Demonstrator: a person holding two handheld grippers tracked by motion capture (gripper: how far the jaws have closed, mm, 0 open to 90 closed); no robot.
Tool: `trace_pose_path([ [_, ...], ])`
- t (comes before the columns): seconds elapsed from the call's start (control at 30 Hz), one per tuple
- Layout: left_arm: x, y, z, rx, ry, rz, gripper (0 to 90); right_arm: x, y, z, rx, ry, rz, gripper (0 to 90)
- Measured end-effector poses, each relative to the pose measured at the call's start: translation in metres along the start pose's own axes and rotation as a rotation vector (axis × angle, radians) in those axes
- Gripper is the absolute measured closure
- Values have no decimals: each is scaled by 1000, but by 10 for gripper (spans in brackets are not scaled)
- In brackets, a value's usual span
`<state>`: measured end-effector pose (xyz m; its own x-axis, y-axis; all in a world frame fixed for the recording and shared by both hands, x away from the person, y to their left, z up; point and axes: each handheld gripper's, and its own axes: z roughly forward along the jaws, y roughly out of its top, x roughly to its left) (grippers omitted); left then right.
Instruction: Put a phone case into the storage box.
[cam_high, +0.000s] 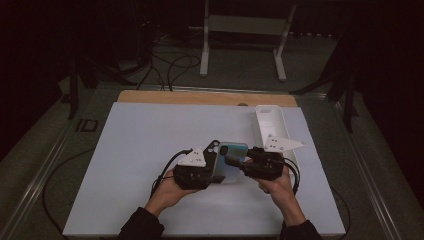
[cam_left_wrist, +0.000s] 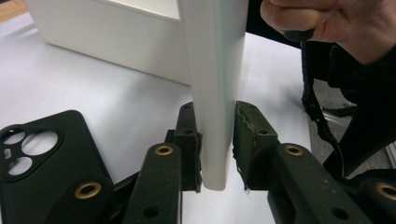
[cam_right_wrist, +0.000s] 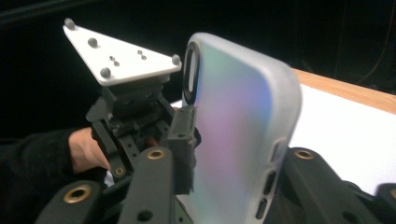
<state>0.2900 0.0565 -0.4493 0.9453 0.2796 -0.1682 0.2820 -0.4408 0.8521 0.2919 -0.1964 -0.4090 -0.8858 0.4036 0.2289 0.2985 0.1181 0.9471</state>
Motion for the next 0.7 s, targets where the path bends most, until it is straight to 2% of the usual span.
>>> trace_pose_path([
  [0.03,0,0,0,1,4,-1,783,1,0,2,21,-15,-16,554],
  [0.1,-1,0,1,2,9,-2,802,3,0,4,34,-22,-19,506],
  [0.4,-5,1,2,19,54,25,810,5,0,9,62,-44,-17,364],
  [0.43,-5,1,2,23,60,29,811,6,0,10,73,-68,-22,314],
  [0.53,-4,0,0,17,67,26,812,5,0,10,83,-99,-24,258],
  [0.7,-2,-1,-3,8,102,11,812,3,-1,6,90,-148,7,144],
])
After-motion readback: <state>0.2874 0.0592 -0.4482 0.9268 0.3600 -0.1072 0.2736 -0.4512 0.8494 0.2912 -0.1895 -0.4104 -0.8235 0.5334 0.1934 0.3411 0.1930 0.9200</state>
